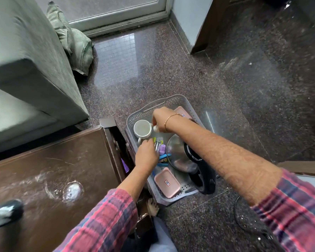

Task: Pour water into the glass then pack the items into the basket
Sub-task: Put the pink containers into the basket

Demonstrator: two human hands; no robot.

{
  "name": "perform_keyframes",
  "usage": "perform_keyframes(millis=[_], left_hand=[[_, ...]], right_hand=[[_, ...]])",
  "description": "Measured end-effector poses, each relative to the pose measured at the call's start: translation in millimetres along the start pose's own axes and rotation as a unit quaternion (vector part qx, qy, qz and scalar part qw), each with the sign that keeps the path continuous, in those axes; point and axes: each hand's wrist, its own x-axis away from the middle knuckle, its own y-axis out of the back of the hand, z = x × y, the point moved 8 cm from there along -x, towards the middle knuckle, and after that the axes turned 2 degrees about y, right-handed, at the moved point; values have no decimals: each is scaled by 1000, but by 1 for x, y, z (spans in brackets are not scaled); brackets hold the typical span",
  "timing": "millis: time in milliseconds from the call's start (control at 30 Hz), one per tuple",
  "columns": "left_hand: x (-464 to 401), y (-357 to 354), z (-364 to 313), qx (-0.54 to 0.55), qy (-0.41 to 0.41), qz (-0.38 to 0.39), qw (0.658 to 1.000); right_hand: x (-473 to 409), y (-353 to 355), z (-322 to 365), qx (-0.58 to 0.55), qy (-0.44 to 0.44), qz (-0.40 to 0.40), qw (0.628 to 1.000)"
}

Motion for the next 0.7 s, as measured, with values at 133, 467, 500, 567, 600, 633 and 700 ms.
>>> perform_keyframes(millis=[133,467,500,567,600,633,700], left_hand=[[6,4,-2,0,-30,-12,999],[1,14,-30,24,-72,-19,997],[1,16,-35,22,-72,-17,997],[1,18,-43,19,-80,-20,996],[1,20,-46,18,-85,-26,996],[3,23,-50,19,-87,-29,996],[5,28,-57,24,-90,-43,995]], right_hand=[[5,7,-26,-22,-56,-24,998],[18,8,-86,-142,-164,-26,976],[18,11,-85,-142,-166,-47,975],[18,10,-85,-148,-167,-72,972],[18,10,-85,-149,-168,-82,971],[20,11,-83,-147,-167,-91,971],[22,16,-82,-152,-158,-119,968]])
